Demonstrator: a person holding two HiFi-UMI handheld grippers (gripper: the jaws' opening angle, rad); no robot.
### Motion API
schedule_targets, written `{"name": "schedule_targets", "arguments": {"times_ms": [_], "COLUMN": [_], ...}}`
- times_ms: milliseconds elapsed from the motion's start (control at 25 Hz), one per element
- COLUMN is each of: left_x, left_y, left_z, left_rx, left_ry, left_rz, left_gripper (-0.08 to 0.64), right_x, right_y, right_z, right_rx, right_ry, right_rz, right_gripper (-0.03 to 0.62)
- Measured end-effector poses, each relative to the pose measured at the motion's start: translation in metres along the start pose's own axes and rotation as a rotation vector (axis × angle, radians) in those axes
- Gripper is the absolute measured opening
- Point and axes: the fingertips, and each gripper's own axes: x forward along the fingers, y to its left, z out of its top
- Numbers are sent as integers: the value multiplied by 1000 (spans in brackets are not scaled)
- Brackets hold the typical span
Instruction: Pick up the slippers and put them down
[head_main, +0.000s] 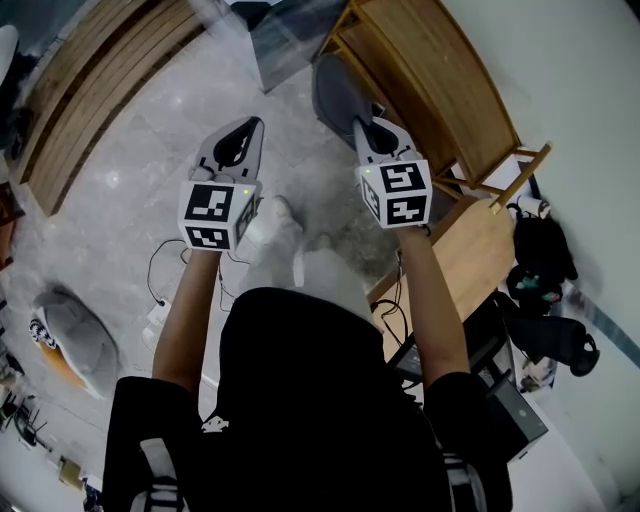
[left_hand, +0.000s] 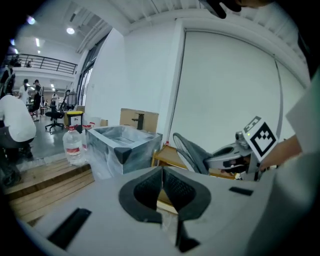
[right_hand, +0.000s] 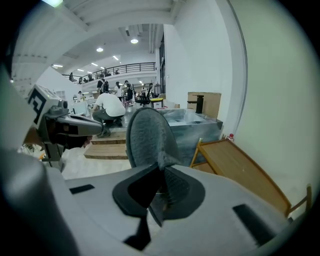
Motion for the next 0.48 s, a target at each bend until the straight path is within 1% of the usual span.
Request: {"name": "schedule_targets", "arguments": {"times_ms": [80,200,320,480], "left_x": [3,11,18,24], "left_y": [-1,0,-3,-7], "left_z": [-1,-10,-27,-59], "left_rx": [-20,-31,-49,-63], "left_ry": [4,-1,10,28], "left_rz": [-1,5,11,18], "left_gripper": [6,6,6,6], "right_x": [4,12,19,24], "right_y": [1,3,2,3], "right_z": [-8,-19,-36,-57], "right_rx": [6,10,21,32], "right_ry": [11,24,35,38], "right_rz": [6,13,24,41], "right_gripper": [3,3,3,3]}}
